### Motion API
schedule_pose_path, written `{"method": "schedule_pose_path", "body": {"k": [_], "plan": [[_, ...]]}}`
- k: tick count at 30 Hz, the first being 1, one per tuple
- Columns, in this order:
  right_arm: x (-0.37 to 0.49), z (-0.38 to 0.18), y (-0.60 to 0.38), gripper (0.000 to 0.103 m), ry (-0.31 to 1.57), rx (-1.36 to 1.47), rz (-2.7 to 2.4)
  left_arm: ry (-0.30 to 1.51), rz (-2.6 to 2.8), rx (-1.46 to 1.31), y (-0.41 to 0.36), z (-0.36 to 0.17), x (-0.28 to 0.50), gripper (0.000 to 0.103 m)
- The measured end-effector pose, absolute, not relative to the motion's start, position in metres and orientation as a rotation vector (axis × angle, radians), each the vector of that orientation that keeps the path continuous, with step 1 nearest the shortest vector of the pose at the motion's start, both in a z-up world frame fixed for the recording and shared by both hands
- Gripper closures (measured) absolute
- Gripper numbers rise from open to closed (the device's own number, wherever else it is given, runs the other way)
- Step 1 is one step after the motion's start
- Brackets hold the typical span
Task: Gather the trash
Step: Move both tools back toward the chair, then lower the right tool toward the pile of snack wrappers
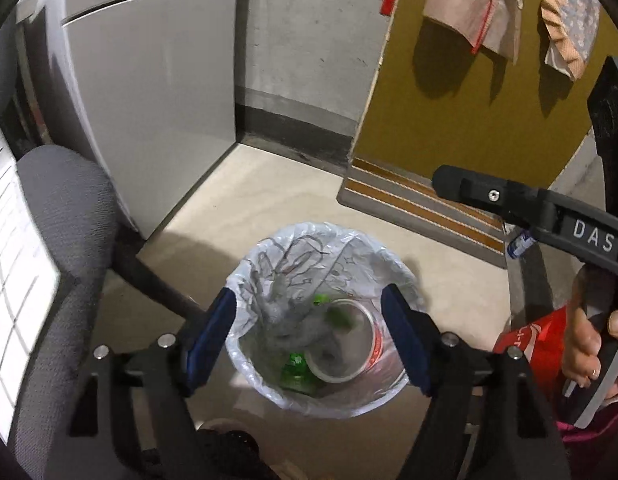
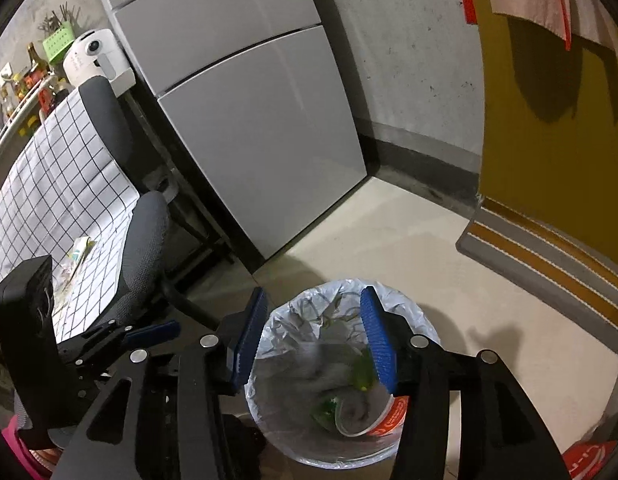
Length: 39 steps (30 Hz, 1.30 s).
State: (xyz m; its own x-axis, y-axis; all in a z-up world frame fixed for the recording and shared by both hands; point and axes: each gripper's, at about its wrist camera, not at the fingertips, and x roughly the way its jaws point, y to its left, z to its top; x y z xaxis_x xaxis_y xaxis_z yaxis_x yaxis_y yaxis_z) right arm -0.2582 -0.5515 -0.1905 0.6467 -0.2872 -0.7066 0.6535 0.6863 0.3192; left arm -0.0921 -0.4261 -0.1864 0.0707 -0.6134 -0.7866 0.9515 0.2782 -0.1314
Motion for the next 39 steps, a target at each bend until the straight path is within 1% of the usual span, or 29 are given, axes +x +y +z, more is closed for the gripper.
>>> {"method": "schedule_pose_path", "body": {"k": [6, 11, 15, 20, 24, 32, 39], "plan": [[-0.253, -0.167, -0.540, 0.052, 0.621, 0.561, -0.561, 0.807, -1.159, 0.385, -0.388, -0.156, -0.068, 0.030], [-0.239, -0.142, -0.516, 0.052, 0.588, 0.515, -0.514, 0.741, -1.053, 0.324, -0.337, -0.131, -0.056, 0.030], [-0.217, -0.125, -0.490, 0.052, 0.576, 0.478, -0.449, 0.714, -0.968, 0.292, -0.296, -0.119, -0.048, 0.030], [-0.171, -0.113, -0.442, 0.052, 0.613, 0.416, -0.322, 0.712, -0.842, 0.240, -0.238, -0.113, -0.036, 0.030], [-0.130, -0.109, -0.398, 0.048, 0.657, 0.346, -0.206, 0.719, -0.722, 0.190, -0.185, -0.112, -0.020, 0.029], [-0.055, -0.109, -0.327, 0.046, 0.714, 0.239, -0.029, 0.732, -0.461, 0.082, -0.085, -0.108, 0.026, 0.029], [0.021, -0.132, -0.280, 0.045, 0.803, 0.195, 0.115, 0.727, -0.313, 0.022, -0.038, -0.102, 0.057, 0.029]]}}
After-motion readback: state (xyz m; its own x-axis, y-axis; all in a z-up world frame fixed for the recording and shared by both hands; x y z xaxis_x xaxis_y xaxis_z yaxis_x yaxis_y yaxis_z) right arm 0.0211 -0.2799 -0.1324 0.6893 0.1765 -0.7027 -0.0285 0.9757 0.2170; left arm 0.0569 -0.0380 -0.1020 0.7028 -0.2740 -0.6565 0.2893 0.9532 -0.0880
